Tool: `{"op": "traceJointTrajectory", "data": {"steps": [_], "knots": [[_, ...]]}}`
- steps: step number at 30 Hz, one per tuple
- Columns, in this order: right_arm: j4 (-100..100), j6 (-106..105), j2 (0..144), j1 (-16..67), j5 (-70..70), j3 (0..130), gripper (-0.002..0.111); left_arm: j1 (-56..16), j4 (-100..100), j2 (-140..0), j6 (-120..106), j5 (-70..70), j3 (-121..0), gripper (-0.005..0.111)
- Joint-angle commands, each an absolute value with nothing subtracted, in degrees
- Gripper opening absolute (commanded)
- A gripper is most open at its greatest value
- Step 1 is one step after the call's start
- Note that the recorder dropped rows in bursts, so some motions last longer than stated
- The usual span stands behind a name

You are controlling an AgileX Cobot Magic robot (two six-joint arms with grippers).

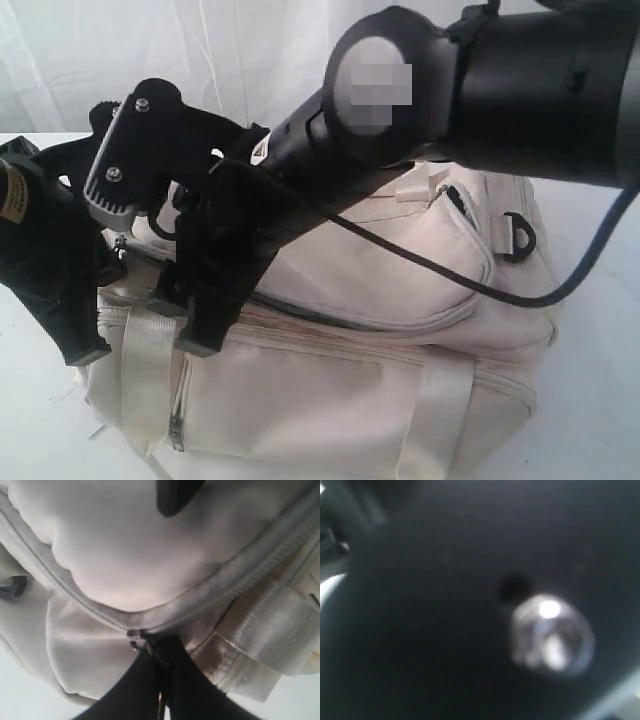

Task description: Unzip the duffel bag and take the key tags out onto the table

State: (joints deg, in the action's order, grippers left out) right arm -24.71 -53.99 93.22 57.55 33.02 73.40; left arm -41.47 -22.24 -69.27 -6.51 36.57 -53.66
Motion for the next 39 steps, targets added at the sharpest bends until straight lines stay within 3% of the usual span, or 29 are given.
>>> {"op": "traceJointTrajectory", "data": {"steps": [1,4,6,12,20,39], "knots": [[-23.96,-53.52,94.65,57.79,32.30,73.07,0.065,-41.28,-21.50,-68.66,-6.43,37.30,-53.76,0.000],[-20.27,-53.13,95.28,57.79,36.50,73.07,0.049,-41.28,-21.39,-68.66,-6.43,37.30,-53.76,0.000],[-11.47,-45.91,95.04,57.79,39.86,73.07,0.045,-41.28,-21.39,-68.66,-6.43,37.30,-53.76,0.000],[-2.12,-34.13,94.77,57.79,52.36,73.18,0.045,-41.28,-21.39,-68.66,-6.43,37.30,-53.76,0.000],[-1.84,-32.68,86.91,57.79,49.30,73.43,0.045,-41.28,-21.39,-68.66,-6.43,37.30,-53.76,0.000],[-9.00,-33.84,92.72,57.79,44.29,72.41,0.043,-41.28,-20.55,-68.66,-6.43,37.30,-53.76,0.000]]}}
